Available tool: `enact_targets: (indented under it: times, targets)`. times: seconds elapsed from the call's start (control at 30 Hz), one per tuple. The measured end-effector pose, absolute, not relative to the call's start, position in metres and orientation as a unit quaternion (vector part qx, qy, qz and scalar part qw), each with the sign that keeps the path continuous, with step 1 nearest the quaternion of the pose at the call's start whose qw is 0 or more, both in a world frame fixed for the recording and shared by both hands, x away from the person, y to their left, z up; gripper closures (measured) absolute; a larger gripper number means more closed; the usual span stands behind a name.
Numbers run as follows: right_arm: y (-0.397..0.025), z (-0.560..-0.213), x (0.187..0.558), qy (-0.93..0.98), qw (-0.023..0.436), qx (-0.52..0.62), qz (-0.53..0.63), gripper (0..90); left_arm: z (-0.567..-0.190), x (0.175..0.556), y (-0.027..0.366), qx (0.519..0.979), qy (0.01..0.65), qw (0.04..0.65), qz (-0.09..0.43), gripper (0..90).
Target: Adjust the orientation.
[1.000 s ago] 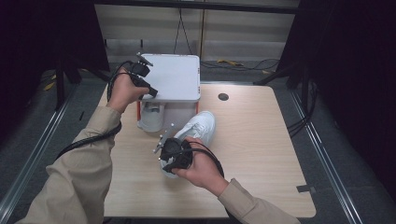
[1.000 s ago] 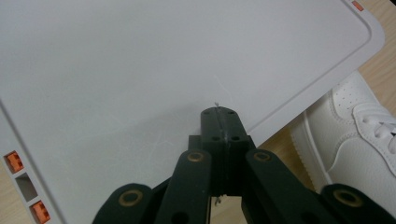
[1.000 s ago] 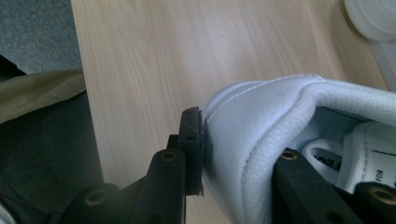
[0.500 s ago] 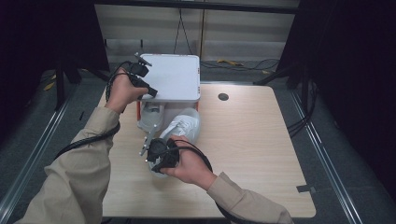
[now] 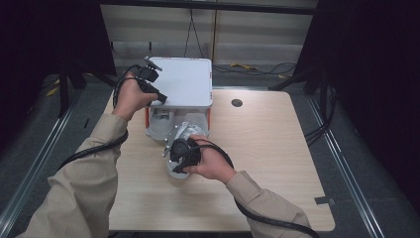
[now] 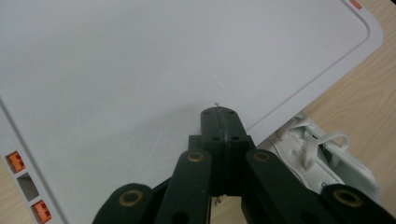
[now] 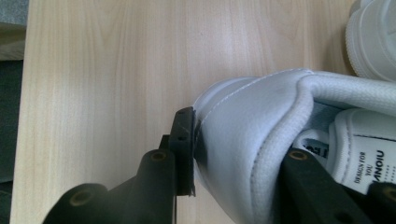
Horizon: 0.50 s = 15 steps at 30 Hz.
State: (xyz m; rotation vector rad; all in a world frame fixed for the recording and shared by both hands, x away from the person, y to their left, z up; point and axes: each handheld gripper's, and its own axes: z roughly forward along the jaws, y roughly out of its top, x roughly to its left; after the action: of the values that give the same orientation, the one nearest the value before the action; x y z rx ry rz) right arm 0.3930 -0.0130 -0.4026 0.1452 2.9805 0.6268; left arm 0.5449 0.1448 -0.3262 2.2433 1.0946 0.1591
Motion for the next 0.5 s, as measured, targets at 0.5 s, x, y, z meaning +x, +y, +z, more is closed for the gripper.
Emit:
enact_targets:
  times: [0.5]
  targets:
    - [-0.056,-0.406,0.393,0.977,0.041,0.111,0.175,56.7,-0.327,0.542,0.143,0.849,0.419,0.314,0.071,90.0]
